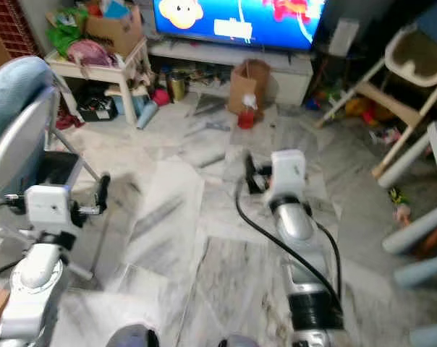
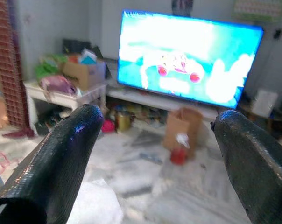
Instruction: Restocking fridge
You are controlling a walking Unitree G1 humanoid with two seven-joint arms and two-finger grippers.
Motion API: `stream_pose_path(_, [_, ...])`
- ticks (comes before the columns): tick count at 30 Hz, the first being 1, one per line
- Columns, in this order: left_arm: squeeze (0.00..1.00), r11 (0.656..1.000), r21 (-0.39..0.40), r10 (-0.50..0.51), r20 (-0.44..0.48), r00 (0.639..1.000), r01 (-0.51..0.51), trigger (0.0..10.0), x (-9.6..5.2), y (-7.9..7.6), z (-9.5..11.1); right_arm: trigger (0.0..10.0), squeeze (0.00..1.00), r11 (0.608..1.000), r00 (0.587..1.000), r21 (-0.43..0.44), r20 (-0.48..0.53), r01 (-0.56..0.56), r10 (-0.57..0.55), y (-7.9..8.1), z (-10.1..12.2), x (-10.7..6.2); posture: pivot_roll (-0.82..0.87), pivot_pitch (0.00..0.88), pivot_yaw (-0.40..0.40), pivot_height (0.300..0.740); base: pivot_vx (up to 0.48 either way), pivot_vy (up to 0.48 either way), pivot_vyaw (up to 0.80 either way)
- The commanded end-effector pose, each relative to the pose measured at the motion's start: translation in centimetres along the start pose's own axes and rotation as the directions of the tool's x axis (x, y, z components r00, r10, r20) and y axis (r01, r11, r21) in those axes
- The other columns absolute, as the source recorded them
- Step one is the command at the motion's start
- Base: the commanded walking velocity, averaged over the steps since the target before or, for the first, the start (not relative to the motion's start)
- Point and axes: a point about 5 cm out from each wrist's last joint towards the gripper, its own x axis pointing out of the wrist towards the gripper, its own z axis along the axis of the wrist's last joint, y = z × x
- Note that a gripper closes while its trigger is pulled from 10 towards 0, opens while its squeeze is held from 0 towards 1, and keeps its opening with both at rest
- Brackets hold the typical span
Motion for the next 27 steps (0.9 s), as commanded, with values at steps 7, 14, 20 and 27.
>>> stream_pose_path(7, [0.00,0.999,0.006,0.043,-0.072,0.997,-0.042,10.0,-0.3,0.3,-0.3,10.0,0.00,0.999,0.994,0.031,-0.107,0.025,-0.022,-0.9,-2.4,-1.4,0.16,0.000,-0.034,0.740,0.000,0.000,0.00])
stream_pose_path(14, [0.00,0.998,0.034,0.063,-0.069,0.996,-0.061,10.0,-0.4,0.6,-0.2,10.0,0.00,0.995,0.989,0.084,-0.146,0.046,-0.033,-1.1,-3.5,-2.0,0.17,0.000,-0.021,0.740,0.000,0.000,0.00])
stream_pose_path(20, [0.00,0.998,0.050,0.035,-0.060,0.998,-0.032,10.0,0.4,0.4,0.2,10.0,0.00,0.995,0.991,0.075,-0.117,0.071,-0.062,-1.2,-3.7,-1.9,0.16,0.000,0.038,0.740,0.000,0.000,-0.26])
stream_pose_path(27, [0.00,0.996,0.061,-0.067,-0.044,0.997,0.070,10.0,1.9,-1.3,0.5,10.0,0.00,0.986,0.985,0.075,-0.103,0.146,-0.138,-1.9,-3.6,-2.8,0.10,0.000,0.092,0.740,0.000,0.000,0.00])
